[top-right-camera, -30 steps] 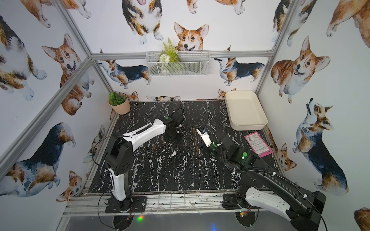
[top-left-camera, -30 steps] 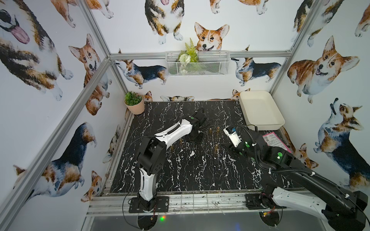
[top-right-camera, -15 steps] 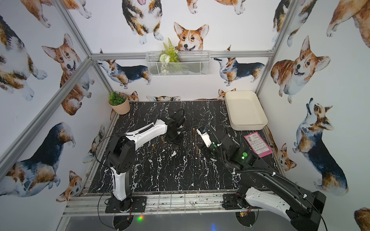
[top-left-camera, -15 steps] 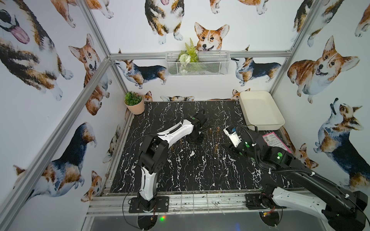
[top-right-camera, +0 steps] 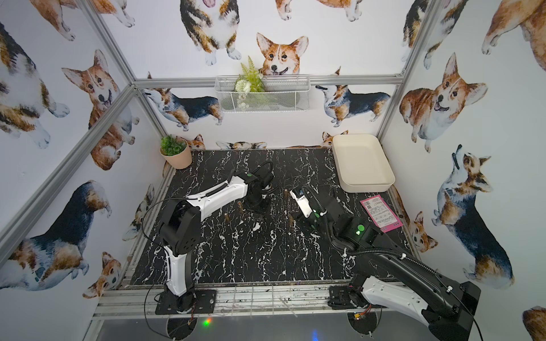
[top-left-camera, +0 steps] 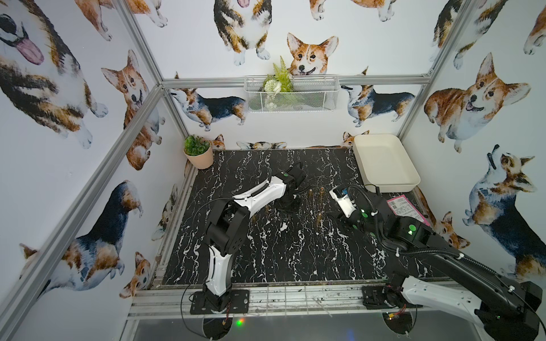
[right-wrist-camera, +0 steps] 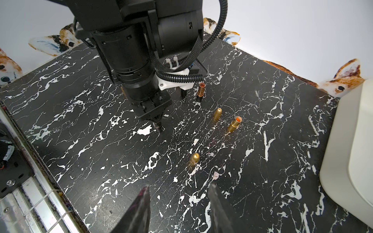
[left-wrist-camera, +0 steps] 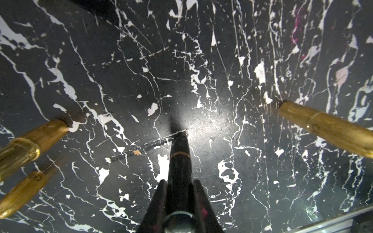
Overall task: Open the lipstick cap
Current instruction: Pick up the lipstick at the center of the board, then open the cover of the lipstick.
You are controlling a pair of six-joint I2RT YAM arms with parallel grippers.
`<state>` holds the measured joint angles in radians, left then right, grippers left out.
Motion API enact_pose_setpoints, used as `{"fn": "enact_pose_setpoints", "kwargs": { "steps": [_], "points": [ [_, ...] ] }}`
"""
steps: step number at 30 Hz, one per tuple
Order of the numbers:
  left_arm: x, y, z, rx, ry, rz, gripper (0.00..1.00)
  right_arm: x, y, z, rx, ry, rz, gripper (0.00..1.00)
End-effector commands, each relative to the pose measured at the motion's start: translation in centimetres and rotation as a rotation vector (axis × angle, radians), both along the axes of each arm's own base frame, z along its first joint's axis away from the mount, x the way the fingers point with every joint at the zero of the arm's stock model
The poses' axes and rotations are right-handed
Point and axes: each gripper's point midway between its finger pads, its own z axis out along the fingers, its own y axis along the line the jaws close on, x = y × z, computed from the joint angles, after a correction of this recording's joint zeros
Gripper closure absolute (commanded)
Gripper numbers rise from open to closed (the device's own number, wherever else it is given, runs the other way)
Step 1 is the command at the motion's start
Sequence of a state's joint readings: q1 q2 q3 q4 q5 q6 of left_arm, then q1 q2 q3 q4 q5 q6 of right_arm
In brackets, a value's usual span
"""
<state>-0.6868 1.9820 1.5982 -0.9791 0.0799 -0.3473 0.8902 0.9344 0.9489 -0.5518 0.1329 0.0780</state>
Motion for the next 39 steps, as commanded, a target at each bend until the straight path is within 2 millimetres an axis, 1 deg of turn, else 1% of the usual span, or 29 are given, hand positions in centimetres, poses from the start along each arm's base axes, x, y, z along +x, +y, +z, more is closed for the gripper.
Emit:
{"fn": "enact_pose_setpoints", "kwargs": {
  "steps": [1,3,6,9,13,20,25,29,34,39],
  "points": [
    [-0.3,0.3,1.2,0.004,0.006,-0.010,0.88,0.2,0.1,0.2,-0.007,-0.018,0.000,0.51],
    [-0.4,0.2,2.5,-0.010,-0.008,-0.016,0.88,0.2,0.1,0.3,-0.008,-0.023,0.004,0.51],
    [-0.5,0.1,5.1,-0.031,-0.021,-0.027,0.88,0.3,0.3,0.4,-0.003,-0.031,0.013,0.51],
    [-1.1,-0.6,7.9,-0.086,-0.012,-0.048,0.88,0.2,0.5,0.5,-0.005,-0.038,0.031,0.51],
    [-2.6,-2.0,11.2,-0.204,0.013,-0.073,0.88,0.3,0.8,0.5,-0.030,-0.047,0.059,0.50],
    [-4.6,-4.2,16.5,-0.410,0.034,-0.106,0.88,0.1,2.4,1.1,-0.008,-0.042,0.123,0.50],
    [-6.4,-5.2,18.9,-0.516,0.072,-0.146,0.88,0.3,3.2,1.1,-0.023,-0.033,0.153,0.50],
    [-7.7,-5.9,19.5,-0.566,0.108,-0.168,0.87,0.1,3.6,1.2,-0.047,-0.031,0.192,0.50],
    [-8.6,-6.6,21.1,-0.651,0.131,-0.187,0.87,0.0,3.9,0.8,-0.078,-0.033,0.227,0.51],
    [-8.7,-6.8,22.3,-0.693,0.135,-0.186,0.87,-0.1,3.9,0.8,-0.094,-0.031,0.244,0.53]
  ]
}}
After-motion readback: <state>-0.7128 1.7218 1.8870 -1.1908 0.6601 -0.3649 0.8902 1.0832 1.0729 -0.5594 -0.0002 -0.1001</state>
